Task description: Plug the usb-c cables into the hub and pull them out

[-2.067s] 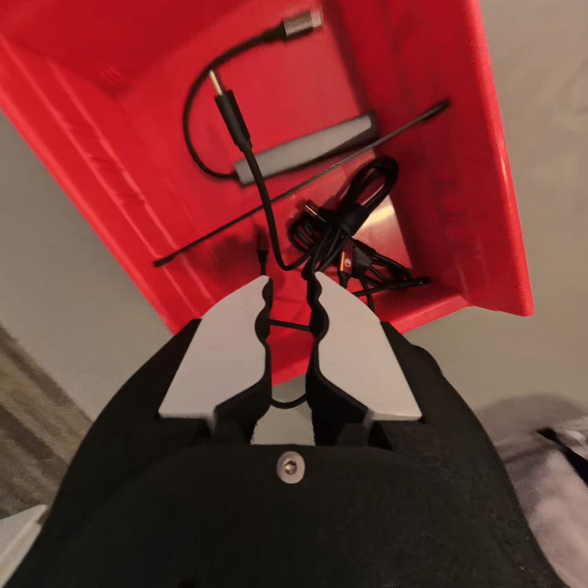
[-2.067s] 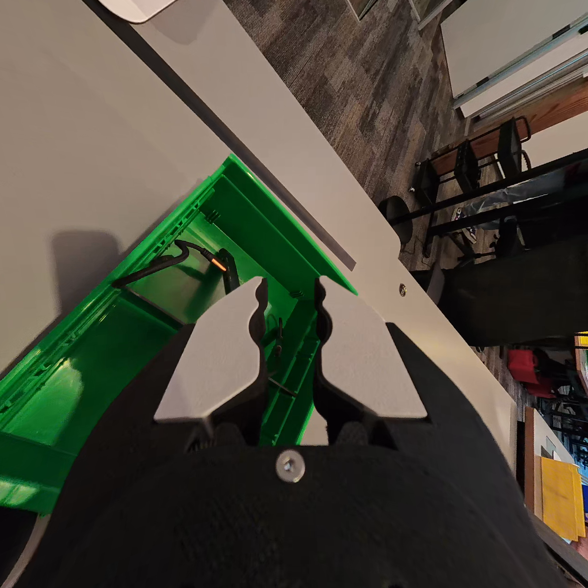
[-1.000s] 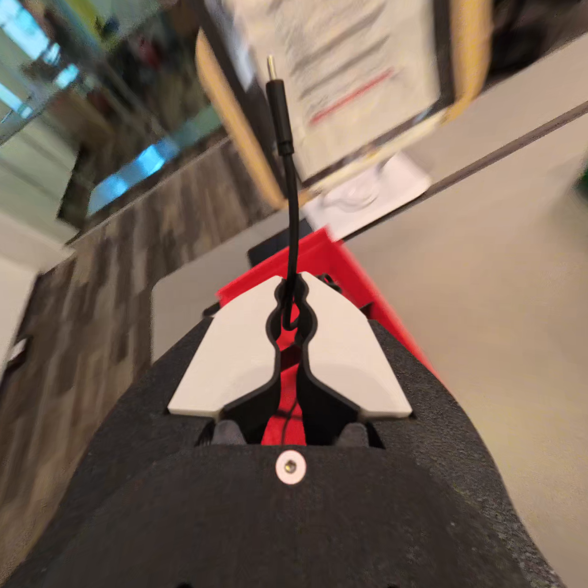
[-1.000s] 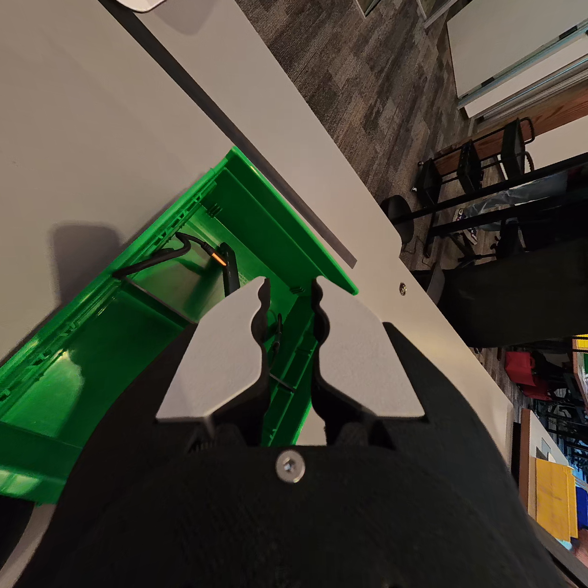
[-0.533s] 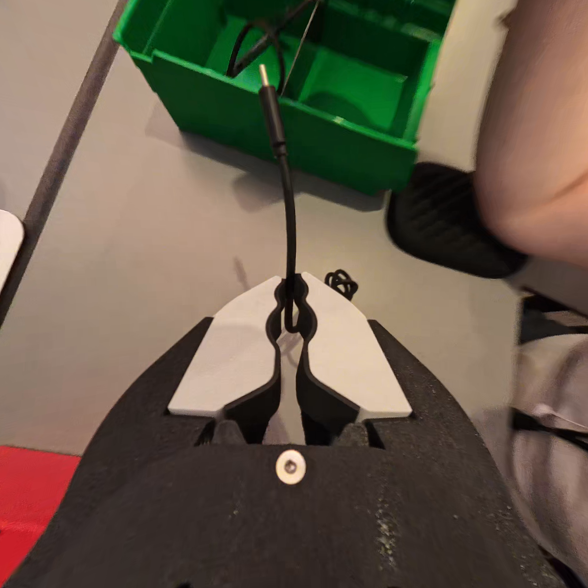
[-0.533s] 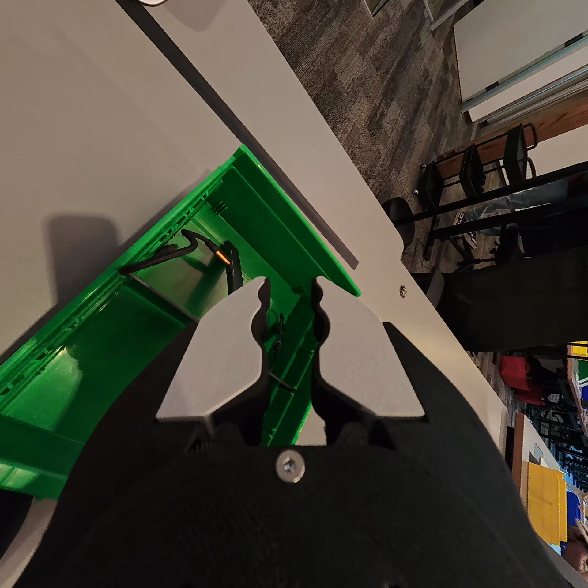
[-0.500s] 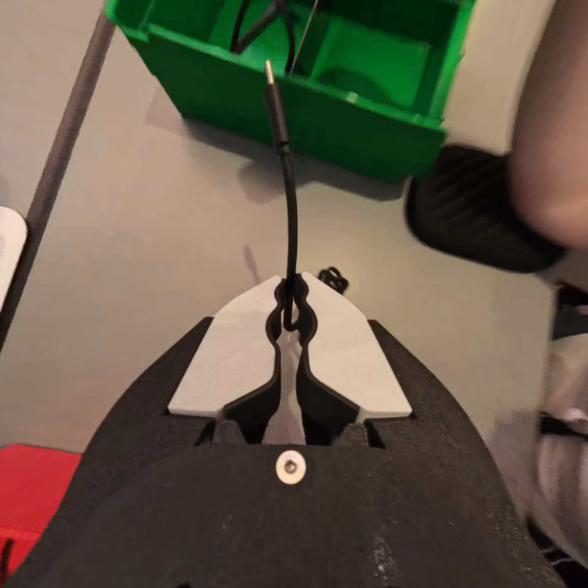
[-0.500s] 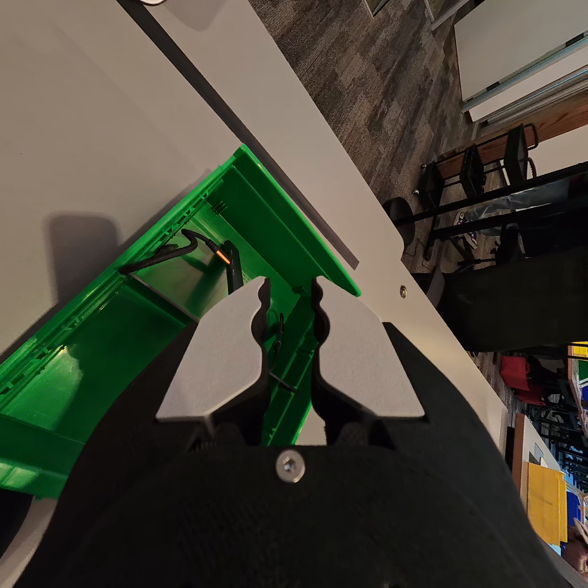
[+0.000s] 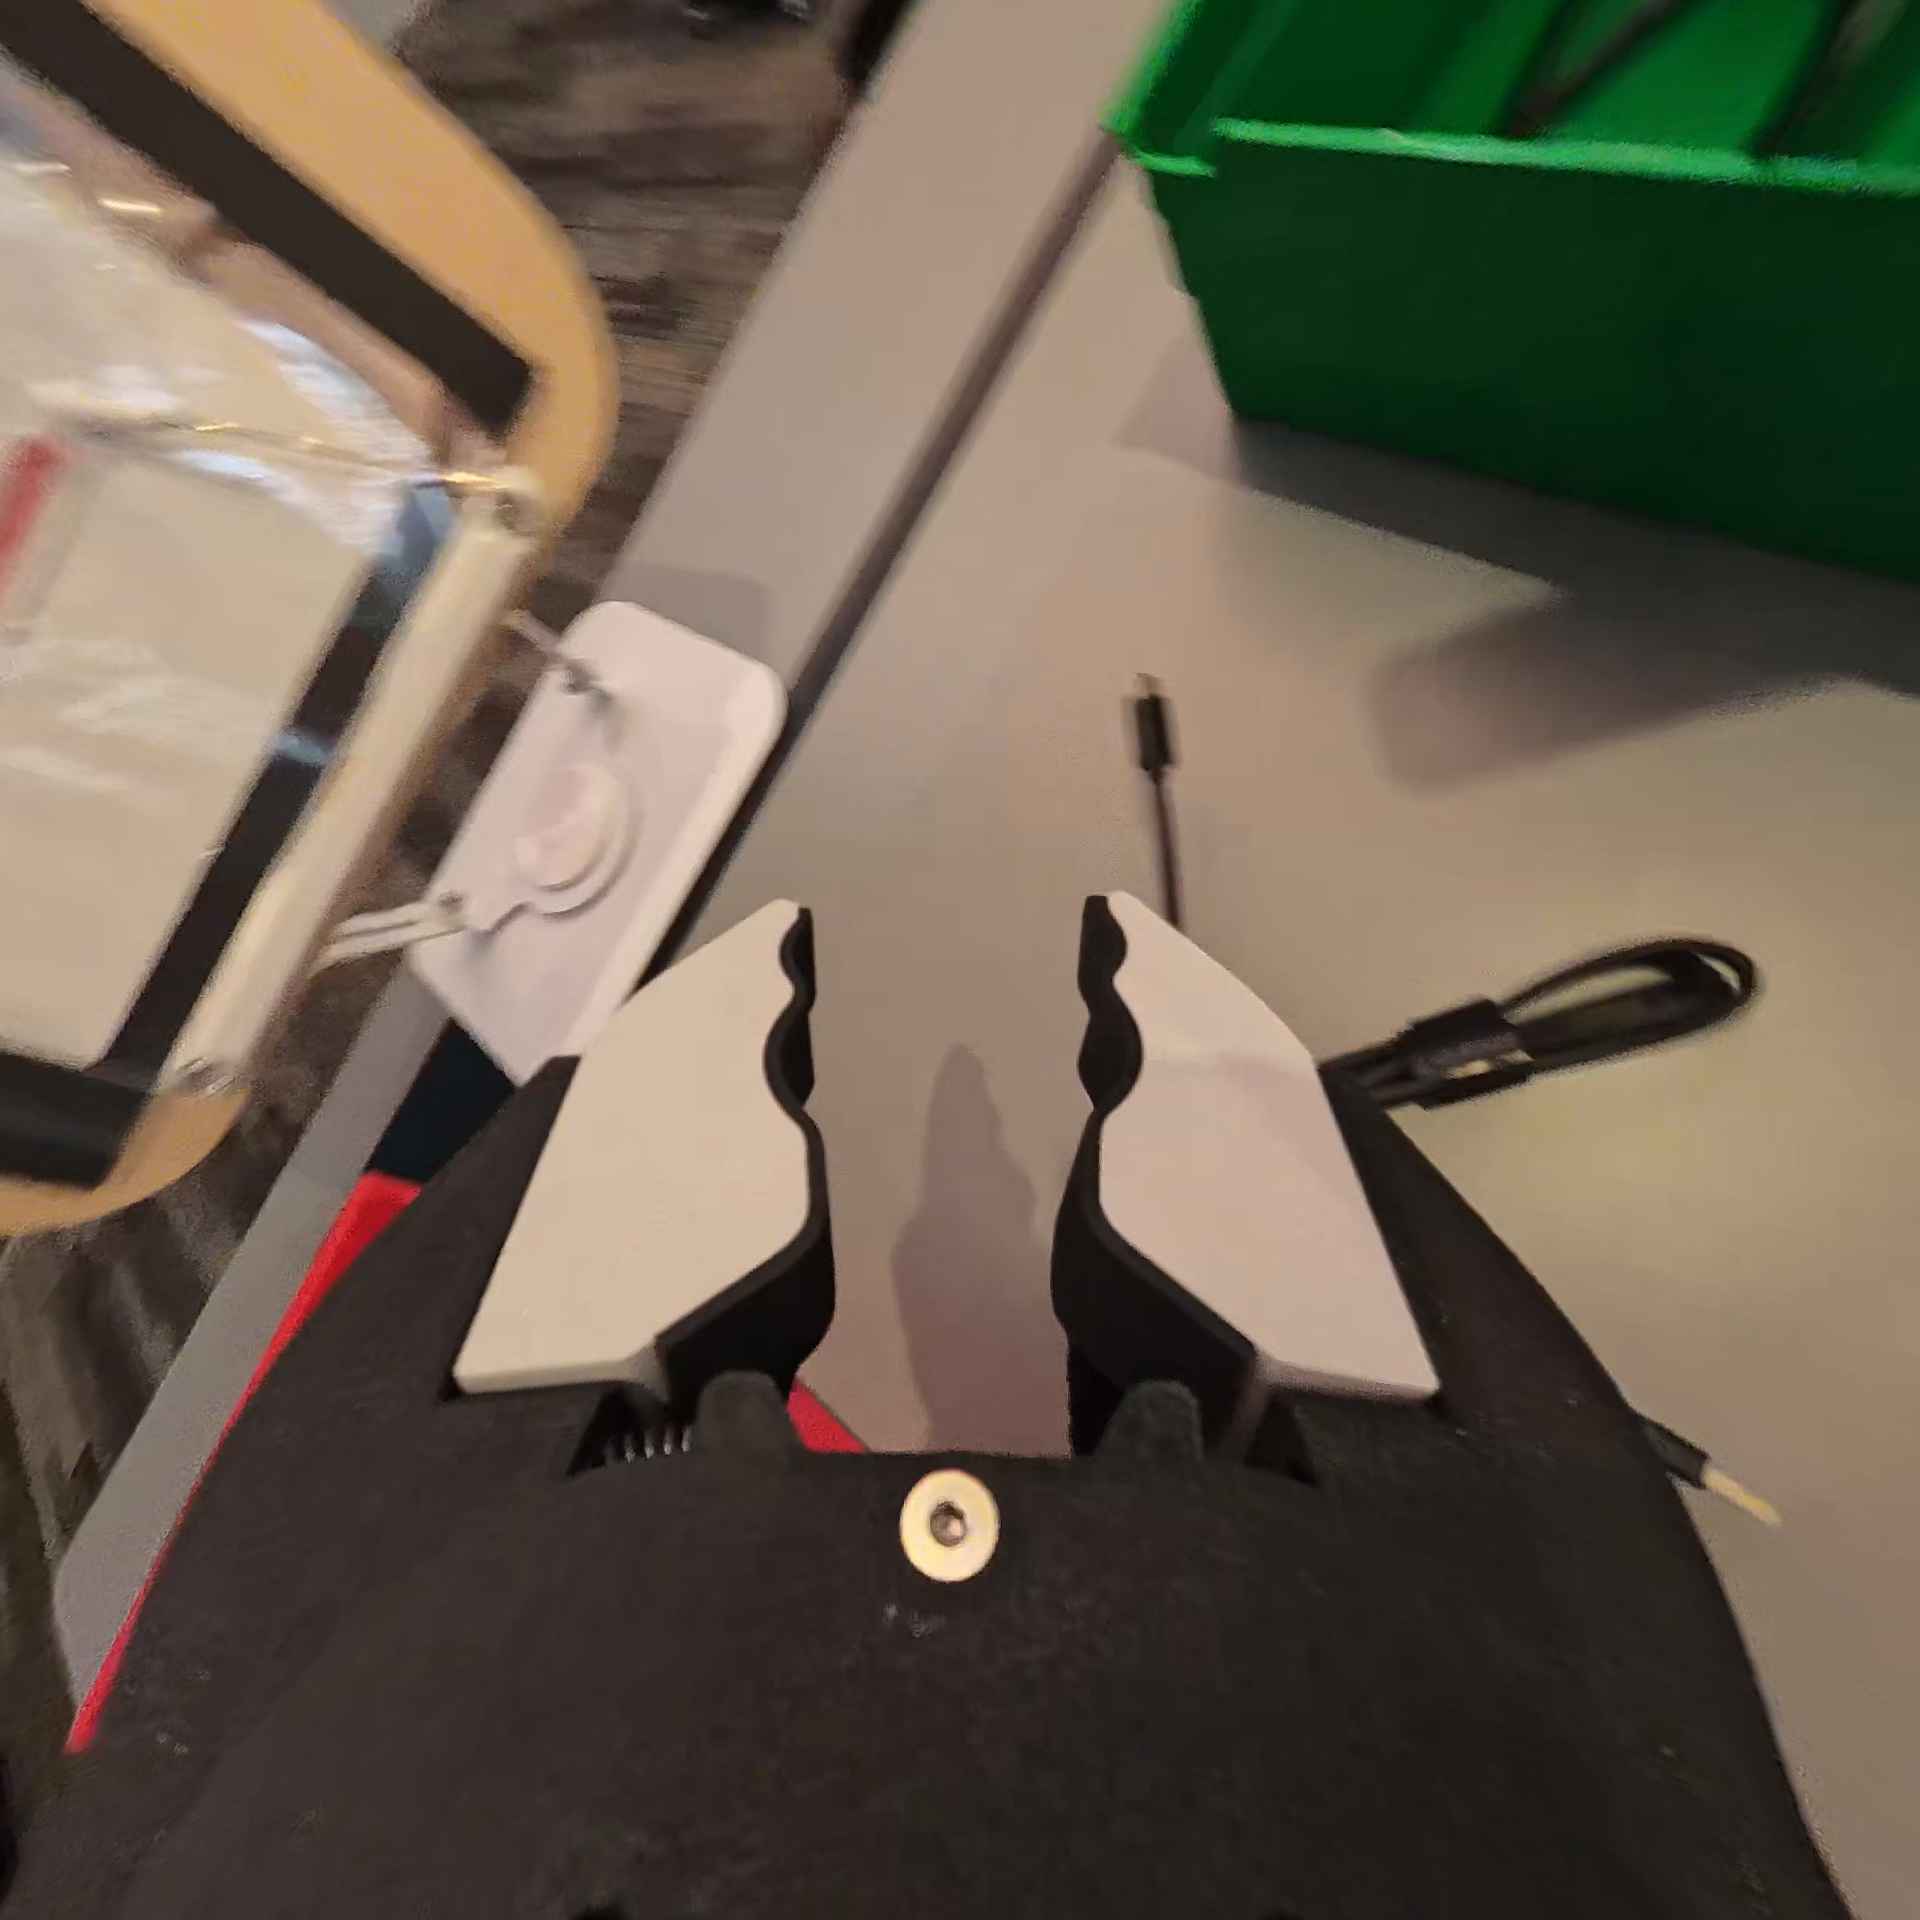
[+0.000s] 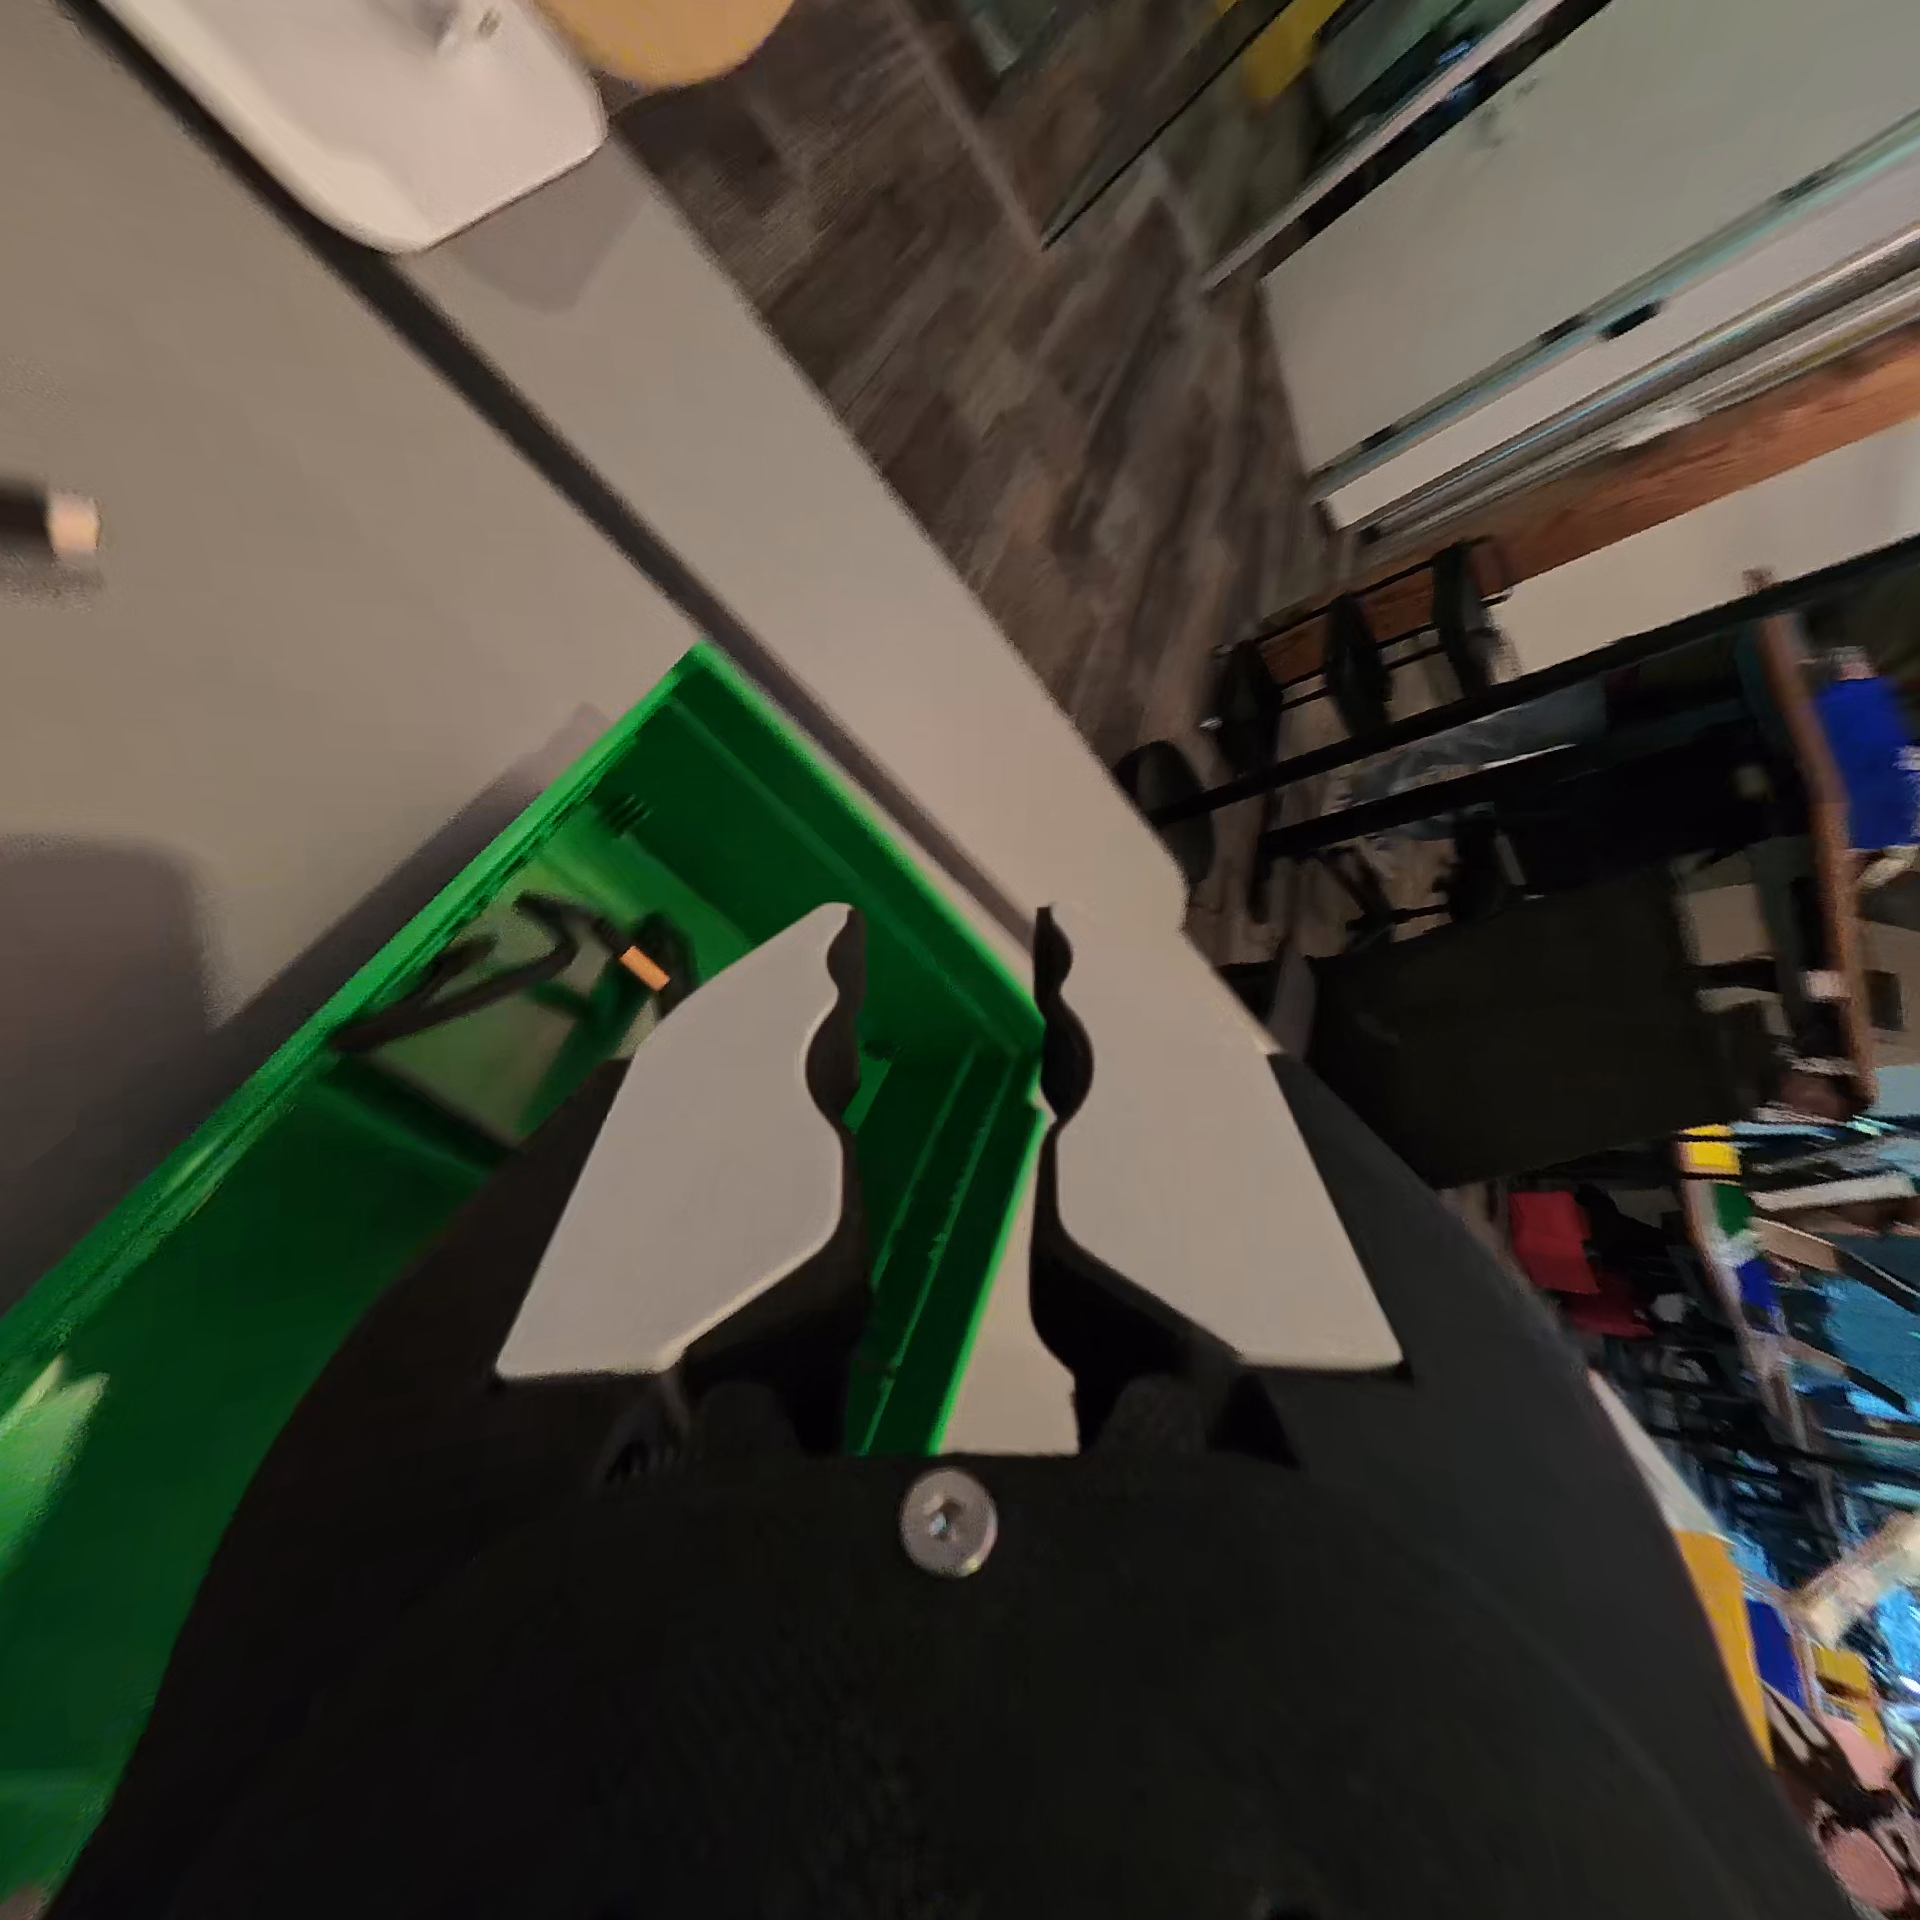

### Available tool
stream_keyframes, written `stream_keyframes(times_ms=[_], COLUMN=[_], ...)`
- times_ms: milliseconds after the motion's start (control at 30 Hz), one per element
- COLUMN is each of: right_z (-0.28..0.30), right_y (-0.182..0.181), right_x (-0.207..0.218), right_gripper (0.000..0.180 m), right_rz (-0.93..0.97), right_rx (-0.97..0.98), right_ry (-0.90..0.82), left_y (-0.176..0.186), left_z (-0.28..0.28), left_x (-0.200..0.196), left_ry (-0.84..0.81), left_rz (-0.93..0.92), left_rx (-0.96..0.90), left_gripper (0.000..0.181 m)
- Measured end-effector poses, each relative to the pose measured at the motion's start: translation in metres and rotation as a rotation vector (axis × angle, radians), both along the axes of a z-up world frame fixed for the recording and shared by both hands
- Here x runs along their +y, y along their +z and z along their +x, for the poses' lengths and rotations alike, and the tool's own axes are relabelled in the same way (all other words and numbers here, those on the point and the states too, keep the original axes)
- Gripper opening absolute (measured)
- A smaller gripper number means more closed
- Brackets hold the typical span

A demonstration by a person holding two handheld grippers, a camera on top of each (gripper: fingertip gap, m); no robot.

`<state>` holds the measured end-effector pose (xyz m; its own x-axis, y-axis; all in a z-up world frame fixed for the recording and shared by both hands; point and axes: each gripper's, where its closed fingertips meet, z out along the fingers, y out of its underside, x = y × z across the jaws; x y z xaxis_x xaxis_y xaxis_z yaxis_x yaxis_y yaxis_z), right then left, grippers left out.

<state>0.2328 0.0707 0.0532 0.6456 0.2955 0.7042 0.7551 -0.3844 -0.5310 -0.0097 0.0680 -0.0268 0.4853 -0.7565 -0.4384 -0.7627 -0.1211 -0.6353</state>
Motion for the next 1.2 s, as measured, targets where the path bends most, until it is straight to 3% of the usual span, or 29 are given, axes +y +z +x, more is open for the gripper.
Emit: stream_keyframes(times_ms=[133,300,467,567,667,833,1000,1100,1200], right_z=[-0.014,-0.095,-0.173,-0.176,-0.164,-0.145,-0.140,-0.139,-0.138], right_y=[0.067,0.124,0.102,0.098,0.096,0.090,0.082,0.082,0.080], right_x=[0.007,-0.017,-0.022,-0.020,-0.016,-0.008,-0.005,-0.005,-0.002], right_gripper=[0.053,0.044,0.048,0.049,0.049,0.050,0.052,0.052,0.052], right_rz=[0.362,0.728,0.691,0.669,0.623,0.543,0.487,0.476,0.452], right_rx=[0.016,0.219,0.124,0.138,0.160,0.211,0.182,0.169,0.176], right_ry=[-0.101,-0.032,0.117,0.132,0.120,0.116,0.131,0.158,0.169], left_y=[0.045,0.093,0.105,0.107,0.111,0.042,0.007,-0.014,-0.040], left_z=[-0.031,-0.084,-0.104,-0.106,-0.145,-0.238,-0.252,-0.238,-0.248], left_x=[0.021,0.036,0.039,0.038,0.042,0.040,0.068,0.076,0.080], left_ry=[0.208,0.439,0.488,0.473,0.510,0.504,0.344,0.154,0.043], left_rz=[0.148,0.355,0.408,0.394,0.372,-0.168,-0.148,-0.160,-0.293], left_rx=[-0.170,-0.300,-0.305,-0.311,-0.205,-0.178,-0.123,0.129,0.361], left_gripper=[0.057,0.069,0.069,0.069,0.052,0.064,0.043,0.038,0.033])
